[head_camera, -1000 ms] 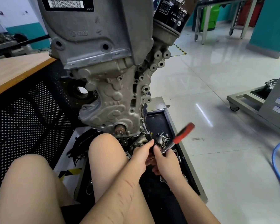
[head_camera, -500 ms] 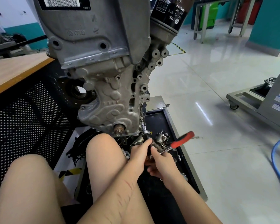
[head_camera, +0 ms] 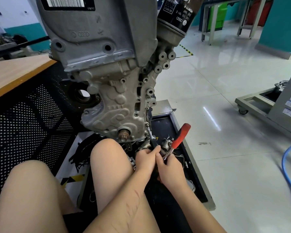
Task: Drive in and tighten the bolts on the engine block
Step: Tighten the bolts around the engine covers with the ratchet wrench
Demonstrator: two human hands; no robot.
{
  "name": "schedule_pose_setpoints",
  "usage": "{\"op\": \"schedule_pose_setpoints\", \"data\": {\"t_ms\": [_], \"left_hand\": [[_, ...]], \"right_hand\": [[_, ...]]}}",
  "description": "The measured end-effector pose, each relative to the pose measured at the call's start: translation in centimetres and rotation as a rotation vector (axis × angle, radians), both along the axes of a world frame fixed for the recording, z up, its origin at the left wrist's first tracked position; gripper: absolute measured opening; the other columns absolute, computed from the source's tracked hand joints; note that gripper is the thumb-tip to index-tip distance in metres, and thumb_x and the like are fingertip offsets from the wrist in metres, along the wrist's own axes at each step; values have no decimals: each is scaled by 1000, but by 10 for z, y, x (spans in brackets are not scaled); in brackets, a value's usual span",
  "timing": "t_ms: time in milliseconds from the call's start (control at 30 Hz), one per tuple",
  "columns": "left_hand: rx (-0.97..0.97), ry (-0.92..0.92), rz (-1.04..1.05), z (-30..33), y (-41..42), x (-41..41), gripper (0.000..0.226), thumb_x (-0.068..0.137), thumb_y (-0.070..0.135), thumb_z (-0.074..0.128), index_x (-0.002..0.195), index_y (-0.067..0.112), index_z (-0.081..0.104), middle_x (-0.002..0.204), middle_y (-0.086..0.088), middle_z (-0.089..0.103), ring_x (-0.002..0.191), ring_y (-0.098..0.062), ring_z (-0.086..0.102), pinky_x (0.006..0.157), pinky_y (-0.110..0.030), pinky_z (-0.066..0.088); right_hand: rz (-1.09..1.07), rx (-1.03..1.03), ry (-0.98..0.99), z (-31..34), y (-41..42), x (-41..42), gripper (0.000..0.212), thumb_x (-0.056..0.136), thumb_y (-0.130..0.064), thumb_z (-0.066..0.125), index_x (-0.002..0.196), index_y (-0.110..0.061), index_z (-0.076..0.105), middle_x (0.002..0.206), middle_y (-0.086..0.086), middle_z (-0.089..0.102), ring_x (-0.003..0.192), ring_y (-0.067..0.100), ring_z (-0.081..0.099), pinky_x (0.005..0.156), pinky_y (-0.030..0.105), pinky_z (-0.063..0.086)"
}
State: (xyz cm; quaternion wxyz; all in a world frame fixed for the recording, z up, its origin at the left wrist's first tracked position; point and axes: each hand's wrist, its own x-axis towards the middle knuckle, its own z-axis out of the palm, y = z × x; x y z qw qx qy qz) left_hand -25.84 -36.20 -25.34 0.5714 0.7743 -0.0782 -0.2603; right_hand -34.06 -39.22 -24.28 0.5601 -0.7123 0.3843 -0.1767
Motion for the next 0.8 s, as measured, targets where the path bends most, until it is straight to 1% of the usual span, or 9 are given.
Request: {"op": "schedule_pose_setpoints", "data": {"t_ms": [133,267,333,433,533,600,667,733,800], "left_hand": [[-13,145,57,3,-2,0,31,86,26,62,62,9,55,58,-5,52,51,-16,45,48,-23,35],[-140,445,60,8,-4,3,29,90,30,55,103,5,62,96,-15,66,52,-19,56,41,-18,38],[-156,492,36,7,-3,3,26,90,31,55,92,6,63,75,-10,64,29,-10,44,31,-11,29],[-112,442,53,6,-2,1,27,86,30,62,70,8,59,46,-1,49,23,-8,30,30,-9,23],[-148,440,70,5,-3,3,22,85,26,64,73,8,61,55,-3,55,30,-10,44,30,-11,29],[-136,400,64,5,-3,3,20,84,25,66,79,5,65,66,-7,60,43,-14,52,35,-15,35],[-114,316,65,2,-4,2,21,83,20,67,69,6,62,62,-6,58,51,-15,50,42,-18,36],[-117,254,52,-1,-3,3,26,83,15,67,61,8,55,54,-3,54,46,-11,48,40,-17,34],[-110,219,46,-2,-2,2,31,83,15,67,57,8,52,47,1,53,42,-8,47,39,-15,34]], "right_hand": [[-2,100,9,1,-2,1,26,95,-34,46,76,-16,49,67,1,61,47,14,56,52,29,50],[-67,586,-156,8,-4,1,28,97,-30,45,84,-7,54,70,13,62,38,13,48,37,21,41],[-100,817,-232,11,-6,-1,30,98,-30,44,85,-6,55,60,10,59,37,11,45,35,18,38],[-118,953,-266,12,-5,-4,32,98,-29,44,81,-5,57,52,8,58,37,11,43,35,17,37],[-136,808,-216,10,-4,-2,29,97,-29,47,80,-6,54,60,11,59,37,12,46,36,19,39],[-106,556,-151,8,-2,-1,29,95,-29,48,76,-8,55,65,11,61,39,14,50,38,23,43],[-29,163,-15,3,0,1,27,94,-32,47,77,-13,55,68,3,63,49,16,57,51,29,49],[31,-139,87,-2,2,1,23,95,-34,45,88,-14,56,79,1,65,72,22,62,65,30,45],[38,-166,85,-5,2,2,23,95,-34,44,90,-15,54,79,0,64,79,24,62,68,30,46]]}}
